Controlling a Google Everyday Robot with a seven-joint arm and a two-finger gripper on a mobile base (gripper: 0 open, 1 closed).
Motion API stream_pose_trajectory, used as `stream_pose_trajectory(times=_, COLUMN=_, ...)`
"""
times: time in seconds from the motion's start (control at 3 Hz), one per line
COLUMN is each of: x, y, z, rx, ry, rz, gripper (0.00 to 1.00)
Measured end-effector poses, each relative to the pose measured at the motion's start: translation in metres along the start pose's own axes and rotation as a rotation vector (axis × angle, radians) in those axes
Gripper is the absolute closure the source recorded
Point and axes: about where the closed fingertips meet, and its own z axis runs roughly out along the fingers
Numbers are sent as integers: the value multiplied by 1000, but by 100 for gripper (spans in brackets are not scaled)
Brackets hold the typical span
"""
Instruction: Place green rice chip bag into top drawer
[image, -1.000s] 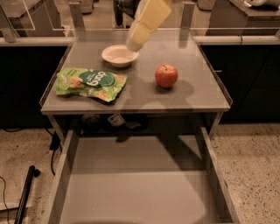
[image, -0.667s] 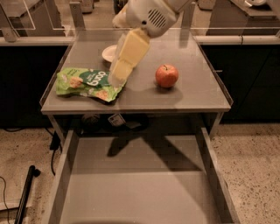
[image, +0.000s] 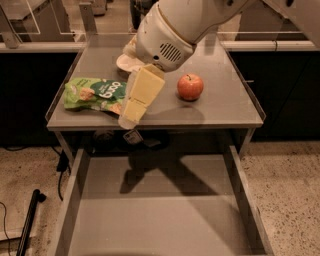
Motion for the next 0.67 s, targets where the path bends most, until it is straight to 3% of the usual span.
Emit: stream_pose_trajectory(times=0.67, x=-6, y=-24, z=71, rx=-30, ry=57, rz=-9, gripper=0)
